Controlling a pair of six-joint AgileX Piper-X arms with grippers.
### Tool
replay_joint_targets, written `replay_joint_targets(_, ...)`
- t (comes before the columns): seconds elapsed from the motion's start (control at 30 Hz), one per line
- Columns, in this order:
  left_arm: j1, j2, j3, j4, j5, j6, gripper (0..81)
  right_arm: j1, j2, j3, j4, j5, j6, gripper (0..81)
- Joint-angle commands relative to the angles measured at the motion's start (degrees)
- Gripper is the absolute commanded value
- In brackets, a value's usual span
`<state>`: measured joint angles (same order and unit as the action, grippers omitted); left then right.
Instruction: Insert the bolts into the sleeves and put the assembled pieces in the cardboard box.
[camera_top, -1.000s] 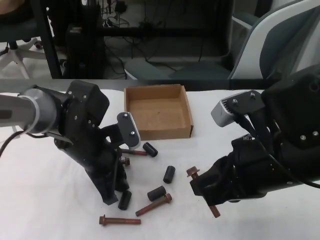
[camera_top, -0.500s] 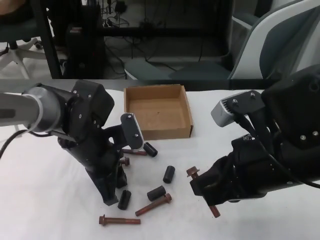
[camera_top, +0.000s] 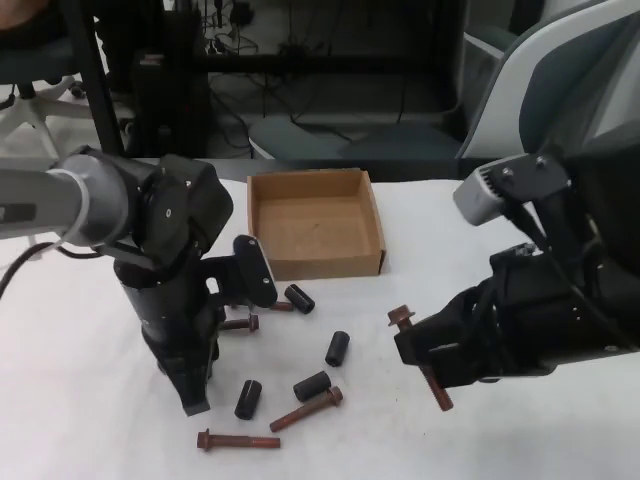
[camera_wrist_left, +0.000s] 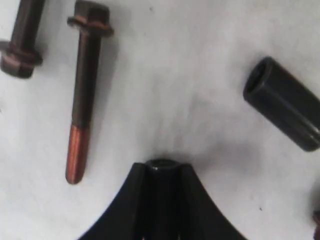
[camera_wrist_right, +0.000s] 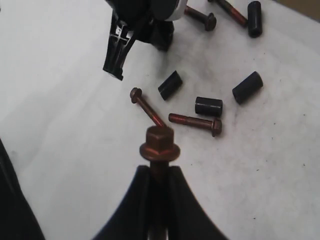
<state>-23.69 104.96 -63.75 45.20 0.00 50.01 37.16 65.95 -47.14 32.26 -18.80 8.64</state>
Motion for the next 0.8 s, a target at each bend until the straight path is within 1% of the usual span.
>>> replay_joint_targets(0.0,0.11,-3.06,-0.53,3.4,1.82,-4.68,1.7,-0.33,-1.74,-0.98,-0.37,-0.47,0.45,0.4)
replay_joint_targets(0.1,-0.33,-6.95,-0.51,4.91,8.7,-9.64,1.7,-0.33,-2.7,-1.59,-0.37,-0.47,0.45,0.4)
replay_joint_targets(0.2,-1.0,-11.01,-0.51,5.44,16.31,-14.15,1.7,-0.33,-3.14,-2.23,-1.32,-0.47,2.63,0.4)
replay_joint_targets(0.27,-1.68,-13.85,-0.51,5.2,20.19,-16.4,1.7,-0.33,-3.24,-2.21,-2.77,-0.47,4.59,0.4)
replay_joint_targets(0.4,-3.46,-18.12,-0.51,4.56,23.79,-19.1,1.7,-0.33,-3.24,-2.21,-6.64,-0.73,8.05,0.4)
replay_joint_targets(0.47,-4.33,-19.78,-0.29,2.74,26.77,-21.49,1.7,-0.33,-3.24,-2.21,-9.17,-1.2,9.68,0.4)
replay_joint_targets(0.6,-5.01,-22.51,2.95,-7.14,32.21,-29.2,1.7,-0.33,-3.24,-2.21,-14.31,-1.2,13.25,0.4)
replay_joint_targets(0.77,-5.01,-25.23,9.09,-18.96,36.28,-37.67,1.7,-0.33,-3.24,-2.21,-17.95,-0.78,15.51,0.4)
